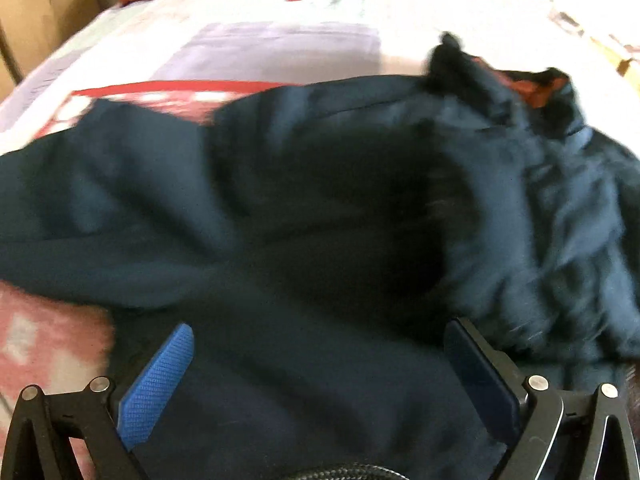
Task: Fold large clothes
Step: 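Carry the held sleeve with the left tool across the jacket body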
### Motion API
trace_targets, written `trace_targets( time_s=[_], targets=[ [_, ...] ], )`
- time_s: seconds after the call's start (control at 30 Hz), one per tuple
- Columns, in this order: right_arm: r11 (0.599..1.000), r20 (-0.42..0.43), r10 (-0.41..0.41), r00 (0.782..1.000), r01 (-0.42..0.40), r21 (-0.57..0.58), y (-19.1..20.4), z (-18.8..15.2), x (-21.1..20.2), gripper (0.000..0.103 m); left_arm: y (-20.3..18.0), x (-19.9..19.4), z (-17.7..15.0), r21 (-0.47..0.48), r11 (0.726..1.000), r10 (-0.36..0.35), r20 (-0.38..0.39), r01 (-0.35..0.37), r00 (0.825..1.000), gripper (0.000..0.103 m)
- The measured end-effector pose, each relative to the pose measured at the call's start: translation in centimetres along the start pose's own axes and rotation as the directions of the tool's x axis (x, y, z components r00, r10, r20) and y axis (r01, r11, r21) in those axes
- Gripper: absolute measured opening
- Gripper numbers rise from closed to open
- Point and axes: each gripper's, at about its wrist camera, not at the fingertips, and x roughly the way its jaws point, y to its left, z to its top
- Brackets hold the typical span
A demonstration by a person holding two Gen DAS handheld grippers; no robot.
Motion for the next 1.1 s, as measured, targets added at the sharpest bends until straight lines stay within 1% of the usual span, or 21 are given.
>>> trace_targets(
  time_s=[0.03,0.1,0.2,0.27,0.33,0.37,0.4,0.43,0.47,0.5,0.53,0.57,0.6,0.63,0.73,0.8,0.9,1.0,1.03,1.07,1.1],
  targets=[
    [1.000,0.000,0.010,1.000,-0.010,-0.013,1.0,0.3,0.3,0.042,1.5,-0.3,-0.1,-0.011,1.000,0.021,-0.007,-0.021,1.000,0.103],
    [0.998,-0.004,0.032,0.999,-0.032,-0.054,4.0,1.0,1.2,0.047,4.5,-1.4,-0.5,-0.042,0.999,0.032,-0.010,-0.032,0.999,0.103],
    [0.993,-0.009,0.066,0.998,-0.067,-0.094,8.0,2.5,2.8,0.049,9.2,-2.8,-1.4,-0.107,0.993,0.050,0.002,-0.049,0.999,0.103],
    [0.992,-0.008,0.075,0.997,-0.076,-0.104,9.8,3.4,3.7,0.049,13.0,-3.8,-2.2,-0.169,0.984,0.062,0.021,-0.058,0.998,0.103],
    [0.993,-0.008,0.064,0.998,-0.064,-0.104,11.8,4.4,5.2,0.049,16.2,-4.6,-3.1,-0.223,0.973,0.077,0.036,-0.067,0.996,0.103],
    [0.993,-0.022,0.055,0.998,-0.057,-0.102,12.6,4.5,6.0,0.052,18.3,-5.0,-3.7,-0.260,0.963,0.084,0.045,-0.070,0.995,0.103],
    [0.994,-0.046,0.043,0.998,-0.048,-0.098,13.2,4.5,7.0,0.055,20.4,-5.3,-4.1,-0.303,0.950,0.092,0.051,-0.072,0.994,0.103],
    [0.994,-0.065,0.037,0.997,-0.043,-0.097,13.6,4.5,7.9,0.056,22.9,-5.7,-4.8,-0.355,0.932,0.102,0.053,-0.077,0.993,0.103],
    [0.995,-0.104,0.016,0.994,-0.025,-0.094,14.0,3.9,9.3,0.057,25.0,-5.9,-5.3,-0.399,0.913,0.112,0.052,-0.082,0.992,0.103],
    [0.995,-0.105,-0.001,0.994,-0.010,-0.096,14.1,3.4,9.9,0.059,26.6,-5.9,-5.6,-0.435,0.896,0.119,0.050,-0.086,0.992,0.103],
    [0.995,-0.079,-0.010,0.997,0.002,-0.100,14.2,2.9,10.1,0.061,28.9,-5.9,-6.1,-0.483,0.872,0.120,0.048,-0.082,0.992,0.103],
    [0.994,-0.025,-0.032,0.999,0.029,-0.106,14.4,2.2,10.0,0.065,30.6,-5.9,-6.4,-0.519,0.851,0.120,0.049,-0.078,0.992,0.103],
    [0.994,-0.004,-0.040,0.999,0.039,-0.107,14.5,1.8,10.0,0.065,32.5,-5.8,-6.6,-0.558,0.826,0.123,0.049,-0.075,0.991,0.103],
    [0.993,0.012,-0.042,0.999,0.043,-0.108,14.5,1.4,9.9,0.065,34.5,-5.6,-6.6,-0.593,0.803,0.121,0.053,-0.066,0.991,0.103],
    [0.992,0.017,-0.055,0.998,0.057,-0.112,14.7,1.2,10.2,0.066,38.6,-4.0,-5.7,-0.655,0.754,0.102,0.049,-0.045,0.994,0.103],
    [0.991,0.025,-0.061,0.998,0.064,-0.116,14.9,1.1,10.3,0.066,40.4,-2.4,-4.5,-0.673,0.739,0.074,0.039,-0.028,0.997,0.103],
    [0.992,0.027,-0.055,0.998,0.058,-0.109,14.7,0.7,10.2,0.067,42.7,0.0,-2.6,-0.711,0.703,0.034,0.019,-0.011,0.999,0.103],
    [0.995,0.022,-0.034,0.999,0.036,-0.092,13.9,0.4,10.1,0.067,43.7,1.6,-0.8,-0.727,0.687,0.010,0.028,0.013,1.000,0.103],
    [0.996,0.020,-0.029,0.999,0.031,-0.088,13.7,0.4,10.2,0.067,44.0,2.1,-0.5,-0.735,0.677,-0.008,0.034,0.030,0.999,0.103],
    [0.996,0.019,-0.027,0.999,0.029,-0.088,13.7,0.5,10.2,0.067,44.3,3.0,-0.1,-0.748,0.662,-0.038,0.032,0.049,0.999,0.103],
    [0.996,0.019,-0.027,0.999,0.028,-0.088,13.7,0.4,10.2,0.067,44.5,3.5,0.0,-0.755,0.654,-0.042,0.020,0.043,0.999,0.103]
  ],
)
